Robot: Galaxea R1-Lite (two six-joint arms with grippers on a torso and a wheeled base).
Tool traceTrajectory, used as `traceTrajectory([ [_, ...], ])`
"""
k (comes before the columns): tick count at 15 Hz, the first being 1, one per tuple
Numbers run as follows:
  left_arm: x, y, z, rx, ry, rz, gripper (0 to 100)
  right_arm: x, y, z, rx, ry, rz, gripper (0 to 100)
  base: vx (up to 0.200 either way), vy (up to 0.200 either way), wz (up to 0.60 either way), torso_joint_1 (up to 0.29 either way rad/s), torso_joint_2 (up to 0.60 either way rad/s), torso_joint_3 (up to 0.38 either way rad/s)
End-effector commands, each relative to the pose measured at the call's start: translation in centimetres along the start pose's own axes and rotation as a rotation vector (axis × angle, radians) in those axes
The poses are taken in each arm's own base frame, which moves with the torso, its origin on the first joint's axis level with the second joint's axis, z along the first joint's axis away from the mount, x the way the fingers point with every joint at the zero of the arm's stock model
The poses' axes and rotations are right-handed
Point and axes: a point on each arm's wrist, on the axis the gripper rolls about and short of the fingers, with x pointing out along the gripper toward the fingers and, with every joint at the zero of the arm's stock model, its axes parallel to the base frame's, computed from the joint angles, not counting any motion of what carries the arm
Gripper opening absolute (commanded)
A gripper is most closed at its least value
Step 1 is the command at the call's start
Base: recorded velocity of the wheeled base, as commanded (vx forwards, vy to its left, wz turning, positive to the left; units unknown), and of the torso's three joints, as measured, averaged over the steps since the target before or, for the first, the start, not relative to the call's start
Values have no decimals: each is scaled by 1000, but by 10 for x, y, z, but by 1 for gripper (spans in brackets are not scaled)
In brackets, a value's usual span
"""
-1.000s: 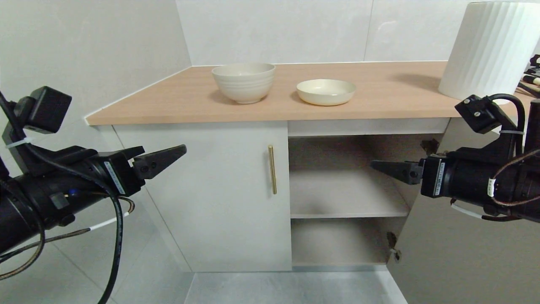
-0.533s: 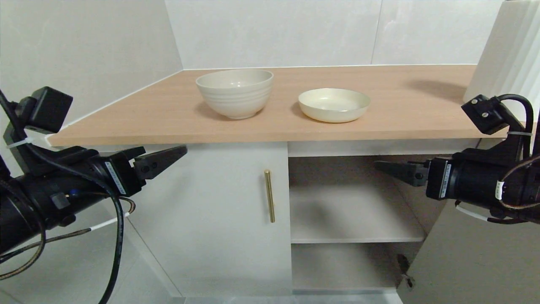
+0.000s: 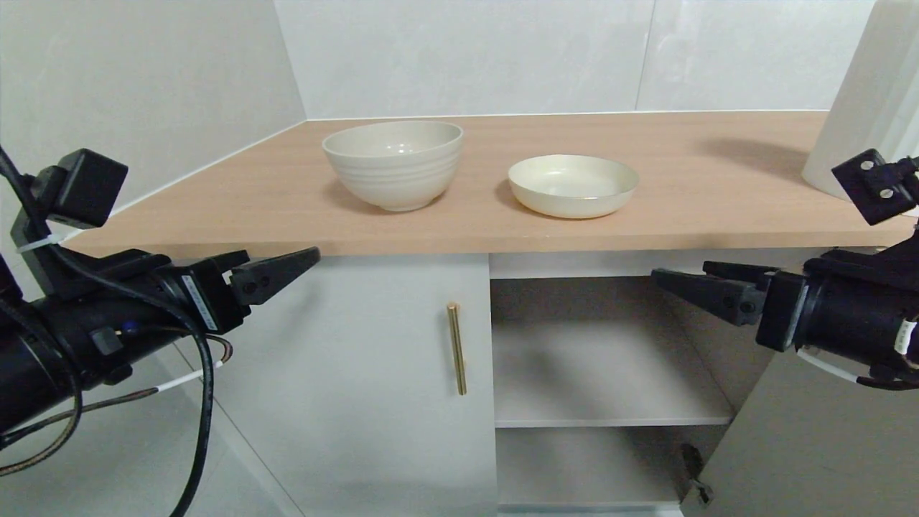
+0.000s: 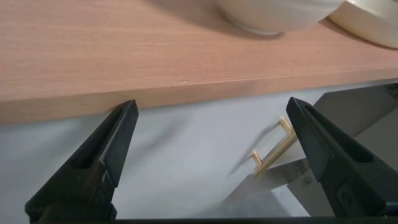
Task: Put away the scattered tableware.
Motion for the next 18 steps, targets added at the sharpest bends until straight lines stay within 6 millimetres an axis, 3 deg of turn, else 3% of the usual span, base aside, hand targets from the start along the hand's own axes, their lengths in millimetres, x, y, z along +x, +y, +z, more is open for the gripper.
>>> traceTrajectory([
  [1,1,0,-1,-1,4,1,100,-24,8,7,-17,-47,102,100,0,0,0,0,0,0],
  [3,-1,0,0,0,-3,-1,100,-33,10,9,-34,-63,141,100,0,0,0,0,0,0],
  [8,-14,-8,10,9,-49,-31,100,-33,10,5,-79,-56,138,100,0,0,0,2,-13,-4],
  [18,-19,-15,10,10,-33,-63,100,-29,8,3,-76,-41,133,100,0,0,0,108,-402,-291],
])
